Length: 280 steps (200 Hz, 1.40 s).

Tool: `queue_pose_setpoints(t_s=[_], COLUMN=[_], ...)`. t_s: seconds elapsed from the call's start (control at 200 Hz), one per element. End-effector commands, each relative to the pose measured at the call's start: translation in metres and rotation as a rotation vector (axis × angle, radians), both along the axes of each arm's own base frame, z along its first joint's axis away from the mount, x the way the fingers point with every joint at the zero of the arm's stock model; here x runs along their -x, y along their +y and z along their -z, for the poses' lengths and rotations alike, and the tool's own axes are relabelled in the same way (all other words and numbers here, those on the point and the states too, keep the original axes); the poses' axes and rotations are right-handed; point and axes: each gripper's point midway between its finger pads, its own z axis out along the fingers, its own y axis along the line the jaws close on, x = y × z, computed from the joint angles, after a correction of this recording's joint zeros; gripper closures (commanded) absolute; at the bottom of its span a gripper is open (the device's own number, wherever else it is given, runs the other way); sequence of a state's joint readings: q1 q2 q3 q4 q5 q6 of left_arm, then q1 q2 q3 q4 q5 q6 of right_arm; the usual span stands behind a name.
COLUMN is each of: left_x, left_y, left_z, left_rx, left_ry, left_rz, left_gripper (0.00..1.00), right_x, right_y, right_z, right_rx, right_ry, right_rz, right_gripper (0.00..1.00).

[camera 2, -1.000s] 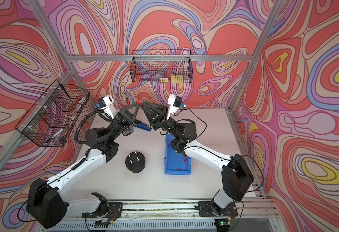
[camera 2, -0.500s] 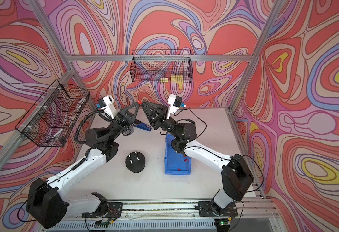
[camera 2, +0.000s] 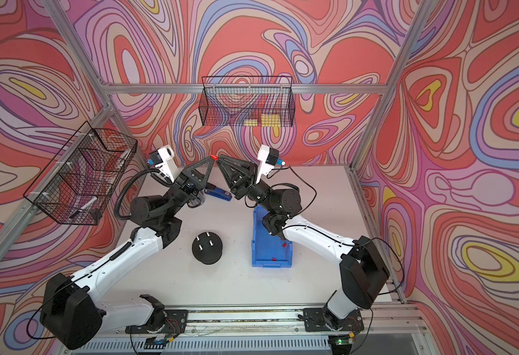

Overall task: Cover the protruding screws with screw protection sleeves
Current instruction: Pick up the screw protection sleeve from the storage box.

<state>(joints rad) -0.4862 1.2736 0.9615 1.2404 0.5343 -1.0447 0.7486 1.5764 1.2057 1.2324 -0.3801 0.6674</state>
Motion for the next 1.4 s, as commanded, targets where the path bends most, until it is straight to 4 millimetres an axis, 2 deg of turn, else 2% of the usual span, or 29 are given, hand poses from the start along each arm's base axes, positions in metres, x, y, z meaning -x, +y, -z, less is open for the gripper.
queue_pose_setpoints(t_s=[0.0, 0.265, 0.576, 0.741, 0.916, 0.926, 0.971, 0.986, 1.017, 1.052, 1.087, 1.147, 1.277, 1.342, 1.397], left_x=[0.023, 0.025, 0.021, 0.021, 0.019, 0.019, 0.018, 0.017, 0.019, 0.021, 0.023, 0.021, 0.009, 0.000, -0.010], left_y=[0.005, 0.003, 0.002, 0.001, 0.004, 0.004, 0.006, 0.007, 0.009, 0.013, 0.018, 0.032, 0.078, 0.098, 0.116], left_z=[-0.020, -0.020, -0.016, -0.016, -0.016, -0.016, -0.015, -0.013, -0.012, -0.010, -0.007, -0.001, 0.020, 0.038, 0.056], left_rx=[0.045, 0.043, 0.044, 0.044, 0.056, 0.058, 0.063, 0.061, 0.061, 0.054, 0.048, 0.037, -0.013, -0.109, -0.250], left_ry=[-0.088, -0.087, -0.072, -0.068, -0.062, -0.061, -0.058, -0.058, -0.067, -0.077, -0.087, -0.078, 0.005, 0.087, 0.174], left_rz=[0.038, 0.048, 0.047, 0.051, 0.039, 0.035, 0.018, 0.010, -0.008, -0.030, -0.051, -0.099, -0.254, -0.387, -0.568], left_gripper=[1.00, 1.00, 1.00, 1.00, 1.00, 0.92, 0.45, 0.32, 0.15, 0.05, 0.01, 0.01, 0.01, 0.01, 0.01], right_x=[0.004, 0.003, 0.005, 0.007, 0.006, 0.006, 0.006, 0.007, 0.007, 0.007, 0.008, 0.010, 0.013, 0.012, 0.012], right_y=[0.000, 0.002, 0.001, 0.001, 0.001, 0.001, 0.001, 0.001, 0.002, 0.004, 0.005, 0.008, 0.015, 0.021, 0.027], right_z=[-0.004, -0.005, -0.006, -0.007, -0.007, -0.007, -0.007, -0.007, -0.006, -0.004, -0.003, 0.002, 0.021, 0.036, 0.053], right_rx=[-0.005, -0.003, -0.003, -0.003, 0.004, 0.005, 0.012, 0.015, 0.028, 0.048, 0.072, 0.126, 0.277, 0.364, 0.448], right_ry=[-0.001, 0.001, -0.010, -0.011, 0.000, 0.000, 0.006, 0.008, 0.015, 0.023, 0.034, 0.056, 0.122, 0.170, 0.218], right_rz=[-0.008, -0.015, -0.019, -0.019, -0.018, -0.018, -0.019, -0.022, -0.025, -0.029, -0.031, -0.035, -0.047, -0.061, -0.080], right_gripper=[0.80, 0.82, 0.92, 1.00, 1.00, 1.00, 1.00, 1.00, 1.00, 1.00, 1.00, 1.00, 1.00, 1.00, 1.00])
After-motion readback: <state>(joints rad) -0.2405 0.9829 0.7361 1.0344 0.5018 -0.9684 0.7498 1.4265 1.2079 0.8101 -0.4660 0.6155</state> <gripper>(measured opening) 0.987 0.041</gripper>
